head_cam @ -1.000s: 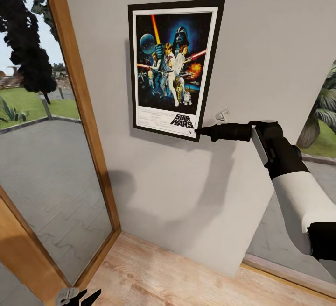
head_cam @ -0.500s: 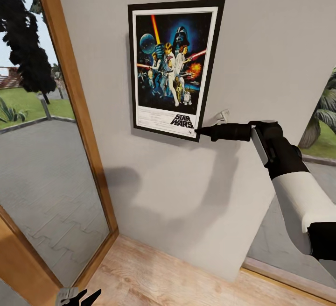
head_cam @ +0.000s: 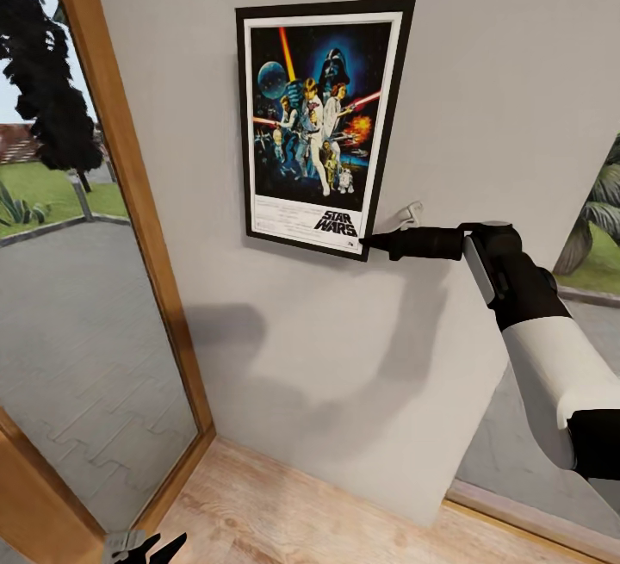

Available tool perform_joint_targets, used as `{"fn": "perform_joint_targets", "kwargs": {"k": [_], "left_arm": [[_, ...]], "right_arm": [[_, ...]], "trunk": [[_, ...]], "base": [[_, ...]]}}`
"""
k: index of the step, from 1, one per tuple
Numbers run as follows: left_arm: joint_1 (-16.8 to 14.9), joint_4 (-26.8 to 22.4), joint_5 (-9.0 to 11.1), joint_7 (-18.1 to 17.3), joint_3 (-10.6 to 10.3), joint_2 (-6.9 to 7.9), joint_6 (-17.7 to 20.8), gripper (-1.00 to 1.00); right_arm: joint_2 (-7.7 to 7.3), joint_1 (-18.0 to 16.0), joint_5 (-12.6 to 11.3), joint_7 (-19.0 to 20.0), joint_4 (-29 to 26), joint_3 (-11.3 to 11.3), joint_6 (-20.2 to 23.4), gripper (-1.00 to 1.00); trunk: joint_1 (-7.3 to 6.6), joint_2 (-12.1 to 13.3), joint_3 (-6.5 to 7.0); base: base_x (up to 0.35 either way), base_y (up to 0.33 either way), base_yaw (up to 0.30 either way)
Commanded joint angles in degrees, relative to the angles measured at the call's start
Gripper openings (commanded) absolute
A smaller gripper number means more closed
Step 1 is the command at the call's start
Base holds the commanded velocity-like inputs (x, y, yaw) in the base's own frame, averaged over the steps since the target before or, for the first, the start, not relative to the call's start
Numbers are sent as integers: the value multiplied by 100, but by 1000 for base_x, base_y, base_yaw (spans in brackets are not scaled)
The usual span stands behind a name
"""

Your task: Pick up the poster from the kitchen countertop and hang it on one of the wall nails in the kitchen.

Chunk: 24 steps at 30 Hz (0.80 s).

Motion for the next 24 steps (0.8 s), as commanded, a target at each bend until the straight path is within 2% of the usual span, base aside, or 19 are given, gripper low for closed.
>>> {"fn": "perform_joint_targets", "kwargs": {"k": [1,11,16,24], "left_arm": [[-5,3,41,-7,-48,3,-34,100],[-5,3,41,-7,-48,3,-34,100],[-5,3,41,-6,-48,3,-34,100],[-3,3,41,-9,-48,3,-34,100]], "right_arm": [[-8,-7,-52,-9,-1,14,52,-100],[-7,-7,-49,-20,6,14,52,-100],[-6,-7,-56,-218,6,14,59,-100],[-6,-7,-57,-251,4,14,60,-100]], "trunk": [[5,-13,-13],[5,-13,-13],[5,-13,-13],[5,-13,-13]], "base": [[71,-51,0],[13,-10,0],[1,0,0],[0,0,0]]}}
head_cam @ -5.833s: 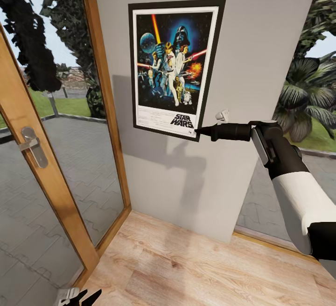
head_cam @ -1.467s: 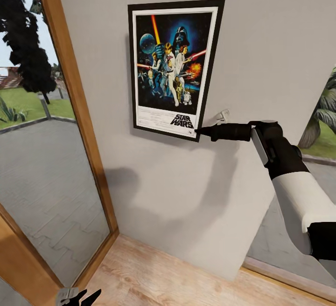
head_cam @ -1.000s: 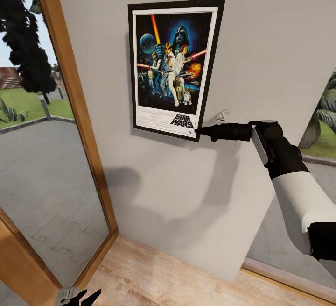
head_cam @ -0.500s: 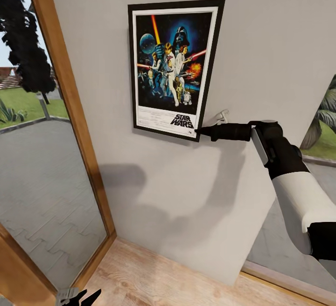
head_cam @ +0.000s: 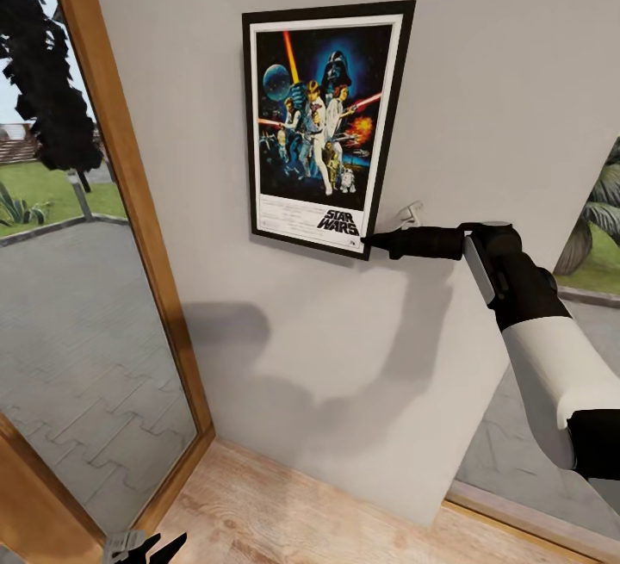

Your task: Pick up the poster from the kitchen countertop and hang it on one of the wall nails in the kitchen.

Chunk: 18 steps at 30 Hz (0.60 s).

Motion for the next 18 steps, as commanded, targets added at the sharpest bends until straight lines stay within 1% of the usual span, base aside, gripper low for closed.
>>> {"fn": "perform_joint_targets", "kwargs": {"k": [1,7,9,12,18], "left_arm": [[-7,3,41,-7,-48,3,-34,100],[-10,3,41,-6,-48,3,-34,100],[-4,12,32,-13,-57,9,-34,100],[-4,12,32,-13,-57,6,-36,100],[-4,12,32,-13,-57,6,-36,100]], "right_arm": [[-6,-7,-56,-11,0,14,51,-100],[-6,-7,-62,-14,-5,14,47,-100],[60,2,-105,-81,61,17,16,-100],[157,2,-98,-174,159,18,16,-100],[170,2,-98,-185,167,18,16,-100]], "trunk": [[4,-13,-13],[4,-13,-13],[4,-13,-13],[4,-13,-13],[4,-13,-13]], "base": [[0,0,0],[0,0,0],[0,0,0],[0,0,0],[0,0,0]]}}
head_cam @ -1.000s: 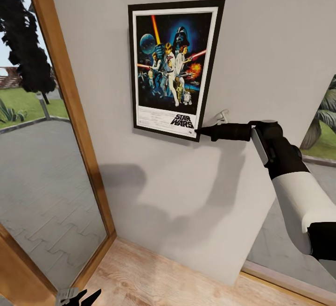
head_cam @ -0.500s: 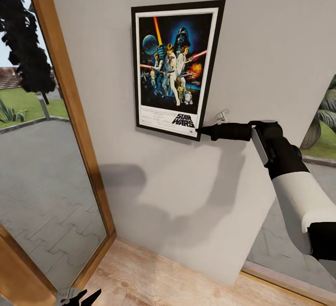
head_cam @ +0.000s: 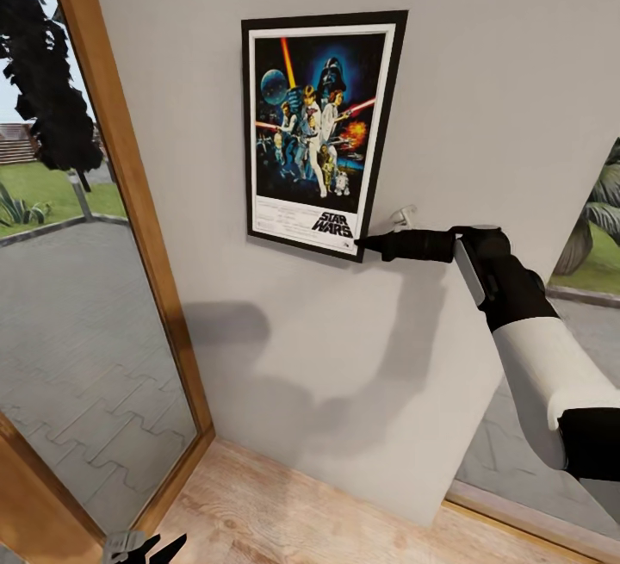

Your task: Pick up the poster from the kitchen countertop and hang it on one of the wall nails in the kitchen.

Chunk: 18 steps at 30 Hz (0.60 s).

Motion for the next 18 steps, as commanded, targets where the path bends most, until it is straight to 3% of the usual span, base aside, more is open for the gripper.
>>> {"fn": "perform_joint_targets", "kwargs": {"k": [1,18], "left_arm": [[-6,3,41,-7,-48,3,-34,100],[-6,3,41,-7,-48,4,-35,100]], "right_arm": [[-6,-7,-56,-16,-1,15,48,-100],[-12,-7,-47,39,-17,17,48,-100]], "trunk": [[4,-13,-13],[4,-13,-13]], "base": [[0,0,0],[0,0,0]]}}
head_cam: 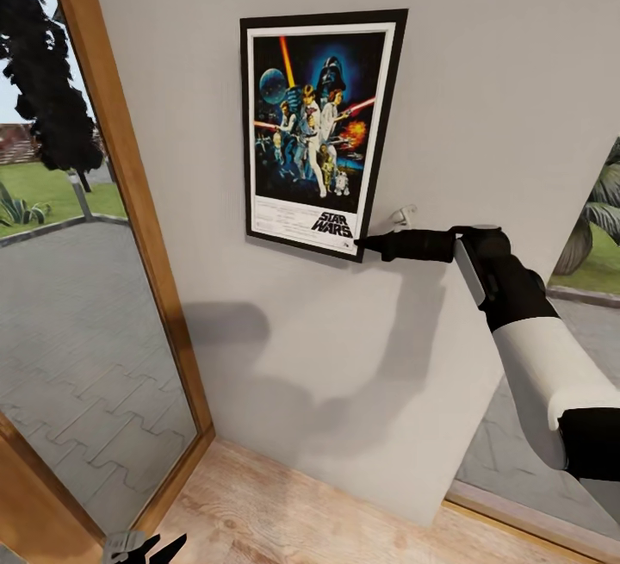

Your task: Pick up the poster from the kitchen countertop and hang it on one of the wall nails in the kitchen.

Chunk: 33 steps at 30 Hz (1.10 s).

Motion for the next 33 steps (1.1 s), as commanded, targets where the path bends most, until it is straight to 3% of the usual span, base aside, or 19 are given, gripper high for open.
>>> {"fn": "perform_joint_targets", "kwargs": {"k": [1,33], "left_arm": [[-6,3,41,-7,-48,6,-33,100],[-6,3,41,-7,-49,17,-31,100]], "right_arm": [[-7,-7,-49,9,1,16,47,-100],[-9,-7,-45,102,9,18,40,-100]], "trunk": [[4,-13,-13],[4,-13,-13]], "base": [[0,0,0],[1,25,0]]}}
